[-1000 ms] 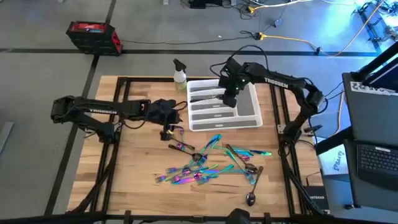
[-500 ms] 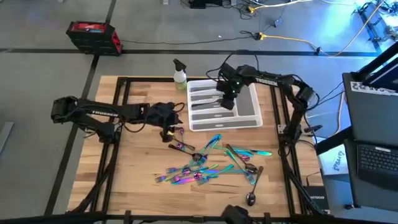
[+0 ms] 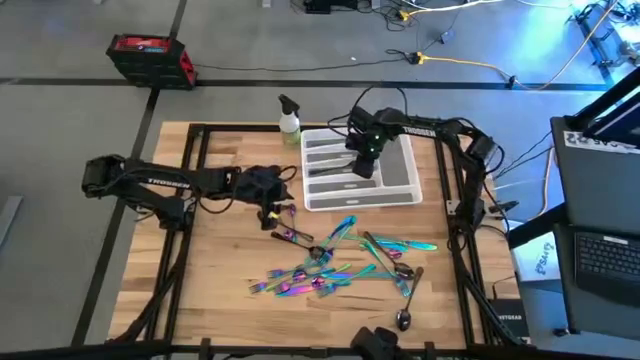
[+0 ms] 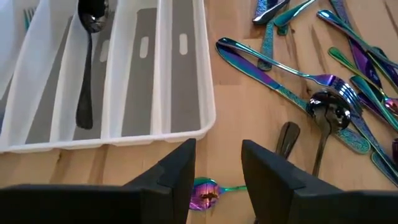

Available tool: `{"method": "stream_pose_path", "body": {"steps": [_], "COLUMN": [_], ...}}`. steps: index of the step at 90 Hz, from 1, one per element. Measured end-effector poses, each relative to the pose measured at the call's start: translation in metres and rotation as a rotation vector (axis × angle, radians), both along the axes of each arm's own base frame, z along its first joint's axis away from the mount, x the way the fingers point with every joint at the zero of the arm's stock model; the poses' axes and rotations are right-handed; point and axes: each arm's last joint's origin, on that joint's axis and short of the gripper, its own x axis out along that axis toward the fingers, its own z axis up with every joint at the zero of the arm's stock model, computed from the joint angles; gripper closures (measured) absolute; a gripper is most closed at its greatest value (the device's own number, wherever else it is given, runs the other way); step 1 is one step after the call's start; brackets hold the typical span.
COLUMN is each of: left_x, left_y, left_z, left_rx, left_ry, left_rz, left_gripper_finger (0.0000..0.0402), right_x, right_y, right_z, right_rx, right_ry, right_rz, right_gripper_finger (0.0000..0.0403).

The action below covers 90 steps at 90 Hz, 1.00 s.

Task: Sort silverware
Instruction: Put the black spoon on the white silverware tray

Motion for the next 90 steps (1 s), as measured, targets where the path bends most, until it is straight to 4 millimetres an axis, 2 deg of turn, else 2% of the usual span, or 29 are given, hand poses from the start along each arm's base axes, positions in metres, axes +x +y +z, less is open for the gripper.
{"method": "stream_pose_path", "body": {"steps": [45,90], "left_x": [0.0,-0.0001], "left_y": [0.0,0.0001], "left_z": [0.0,0.0001], "left_rx": [0.003,0.003], "left_ry": [0.0,0.0], "left_rz": [-0.002,-0.002], "left_gripper_finger": [0.0286,0.0286], "right_x": [0.001,0.0006], "right_y": [-0.0022,-0.0016], "right_z": [0.0001,0.0], "right_rx": [-0.052,-0.056], "right_ry": [0.01,0.013], "right_rz": [-0.001,0.036], "right_gripper_finger": [0.0317,0.0313]}}
